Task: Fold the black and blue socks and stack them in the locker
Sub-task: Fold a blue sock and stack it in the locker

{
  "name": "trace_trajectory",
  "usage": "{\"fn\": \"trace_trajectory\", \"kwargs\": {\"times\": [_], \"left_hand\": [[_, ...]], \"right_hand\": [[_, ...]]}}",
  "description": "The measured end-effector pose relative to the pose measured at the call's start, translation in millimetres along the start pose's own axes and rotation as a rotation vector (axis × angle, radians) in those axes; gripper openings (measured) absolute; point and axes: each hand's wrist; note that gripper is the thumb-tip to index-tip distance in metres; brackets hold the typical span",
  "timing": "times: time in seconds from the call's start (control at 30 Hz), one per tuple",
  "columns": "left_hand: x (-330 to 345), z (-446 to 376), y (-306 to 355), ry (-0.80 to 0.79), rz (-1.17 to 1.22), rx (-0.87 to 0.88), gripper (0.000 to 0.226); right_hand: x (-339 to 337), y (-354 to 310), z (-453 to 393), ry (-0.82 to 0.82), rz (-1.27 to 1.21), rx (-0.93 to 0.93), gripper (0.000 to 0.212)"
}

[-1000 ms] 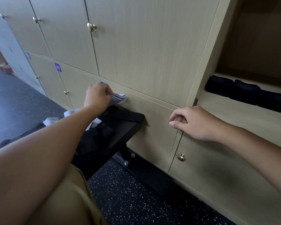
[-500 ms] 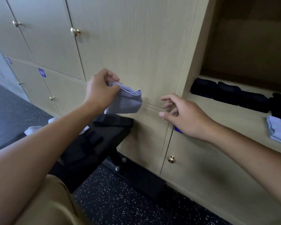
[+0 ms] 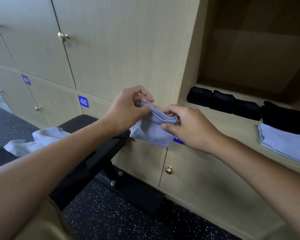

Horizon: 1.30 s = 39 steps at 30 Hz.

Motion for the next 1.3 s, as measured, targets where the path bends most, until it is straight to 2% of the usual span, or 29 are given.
{"fn": "trace_trajectory", "kwargs": {"times": [0.23,0.3,0.47,0.57,0.63,0.77,0.9,1.0,1.07,1.1,1.17,1.23,1.3], "left_hand": [[20.2,7.7,8.0,-0.110,0.106,-0.028,0.024],[28.9,8.7,9.9,-0.126,0.117,-0.031,0.023],[55.3,5.4,15.4,-0.113,0.191,-0.097,0.020],[72.5,5.6,21.3,-0.100,0.213,-0.151,0.036],[84.4,7.1,27.8,-0.086,0.243,-0.166,0.039],[109.7,8.8,36.9,-0.100,0.425,-0.248,0.048],[136.7,11.4,44.4,-0.079,0.622,-0.353,0.039],[157.5,10.5,50.5,-0.038,0.634,-0.338,0.037],[171.1,8.2,54.2,-0.003,0.611,-0.307,0.033],[177.8,7.4,56.5,0.011,0.599,-0.296,0.030],[192.4,5.4,59.9,0.037,0.591,-0.279,0.028],[205.0,5.1,63.2,0.057,0.578,-0.251,0.029],[214.3,5.0,66.2,0.050,0.553,-0.229,0.027]], "right_hand": [[-16.4,7.9,12.8,-0.100,0.023,-0.001,0.010],[-22.5,11.0,16.0,-0.085,0.029,0.025,0.009],[-49.0,24.4,22.0,0.049,0.001,0.159,0.012],[-68.6,33.3,28.4,0.153,-0.070,0.290,0.015],[-81.3,38.3,32.8,0.214,-0.156,0.380,0.016],[-102.3,48.5,41.5,0.344,-0.345,0.550,0.021],[-116.1,59.2,49.0,0.421,-0.411,0.681,0.021],[-124.9,68.8,53.8,0.461,-0.368,0.746,0.021],[-133.2,75.4,56.8,0.512,-0.283,0.732,0.017],[-139.0,77.2,58.7,0.516,-0.224,0.710,0.022],[-150.1,82.4,62.8,0.453,-0.153,0.656,0.032],[-158.8,88.2,67.4,0.379,-0.113,0.614,0.029],[-165.9,94.4,71.3,0.378,-0.068,0.583,0.024]]}}
Point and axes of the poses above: each hand's wrist, its own z-axis away from the middle knuckle, its own x-axis out of the palm, y = z × x, and after that the axes turned 10 degrees about y, right-handed
